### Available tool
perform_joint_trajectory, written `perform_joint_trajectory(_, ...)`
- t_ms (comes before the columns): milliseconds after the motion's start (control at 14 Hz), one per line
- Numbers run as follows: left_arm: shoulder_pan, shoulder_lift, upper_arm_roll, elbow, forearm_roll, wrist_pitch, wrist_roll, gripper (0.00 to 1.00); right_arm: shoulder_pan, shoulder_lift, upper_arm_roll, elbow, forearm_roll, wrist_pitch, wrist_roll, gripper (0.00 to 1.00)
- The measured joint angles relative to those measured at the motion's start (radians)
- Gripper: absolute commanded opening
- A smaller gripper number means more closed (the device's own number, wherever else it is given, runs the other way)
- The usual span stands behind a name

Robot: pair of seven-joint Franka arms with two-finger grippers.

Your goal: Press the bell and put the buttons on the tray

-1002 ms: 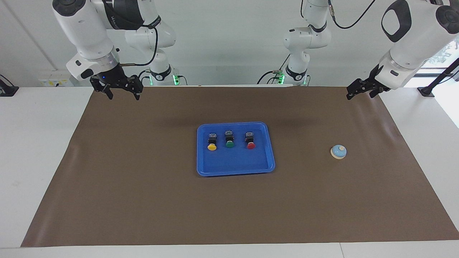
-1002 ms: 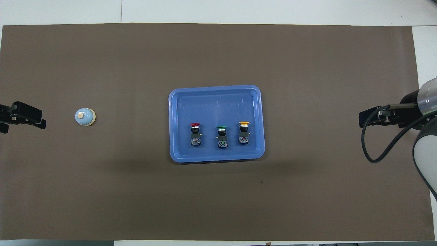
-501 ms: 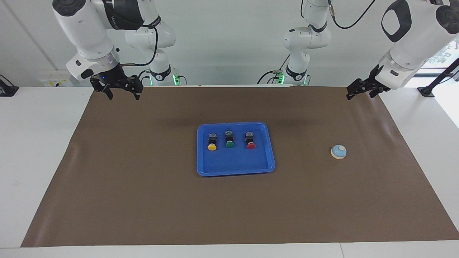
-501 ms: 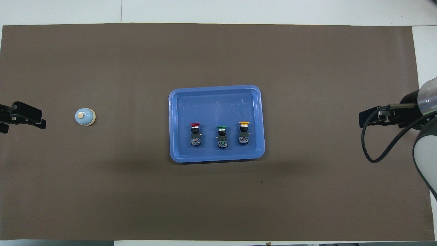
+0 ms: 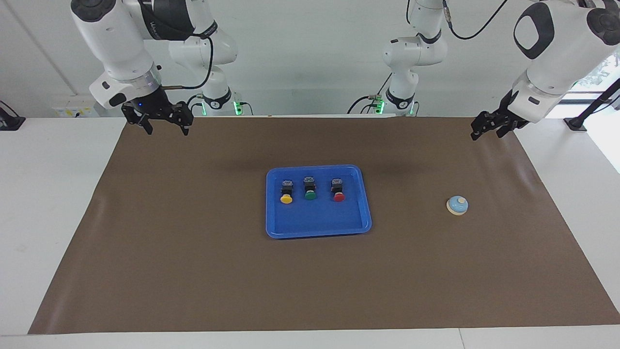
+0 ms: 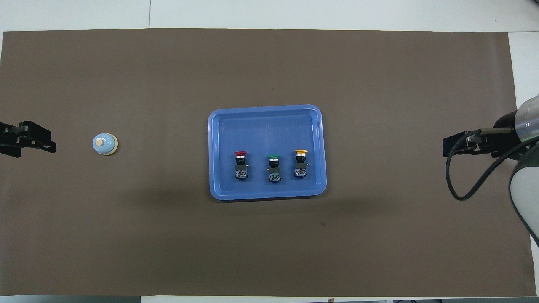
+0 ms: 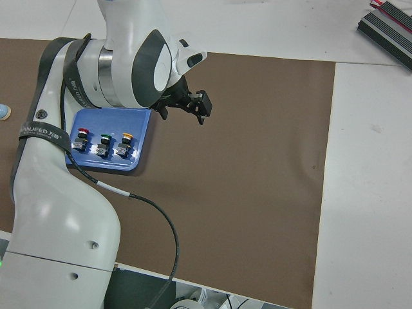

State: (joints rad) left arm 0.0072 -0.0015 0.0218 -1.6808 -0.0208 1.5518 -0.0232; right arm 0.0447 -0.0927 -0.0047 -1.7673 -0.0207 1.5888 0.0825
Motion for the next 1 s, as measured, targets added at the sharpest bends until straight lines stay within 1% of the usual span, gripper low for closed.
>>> perform_joint_trajectory(143, 0.023, -0.023, 0.008, -0.073, 0.000, 0.069, -0.004, 0.00, 0.000, 0.000, 0.000, 0.000, 0.000, 0.000, 0.000, 1.00)
perform_joint_trajectory(286, 0.057, -0.051, 0.012, -0.170, 0.000, 0.189, 0.000, 0.00, 0.000, 0.000, 0.000, 0.000, 0.000, 0.000, 0.000, 1.00)
perform_joint_trajectory(430, 0.064, -0.050, 0.011, -0.250, 0.000, 0.275, 0.001, 0.00, 0.000, 0.000, 0.000, 0.000, 0.000, 0.000, 0.000, 1.00)
perform_joint_trajectory(573, 0.058, -0.013, 0.004, -0.296, 0.000, 0.346, 0.001, 0.00, 0.000, 0.000, 0.000, 0.000, 0.000, 0.000, 0.000, 1.00)
perform_joint_trajectory(716, 0.050, 0.043, 0.003, -0.319, 0.000, 0.427, 0.001, 0.00, 0.000, 0.000, 0.000, 0.000, 0.000, 0.000, 0.000, 1.00)
perform_joint_trajectory(859, 0.049, 0.088, 0.002, -0.331, 0.000, 0.498, 0.001, 0.00, 0.000, 0.000, 0.000, 0.000, 0.000, 0.000, 0.000, 1.00)
perform_joint_trajectory(1002, 0.041, 0.121, 0.001, -0.332, 0.000, 0.537, 0.001, 0.00, 0.000, 0.000, 0.000, 0.000, 0.000, 0.000, 0.000, 1.00)
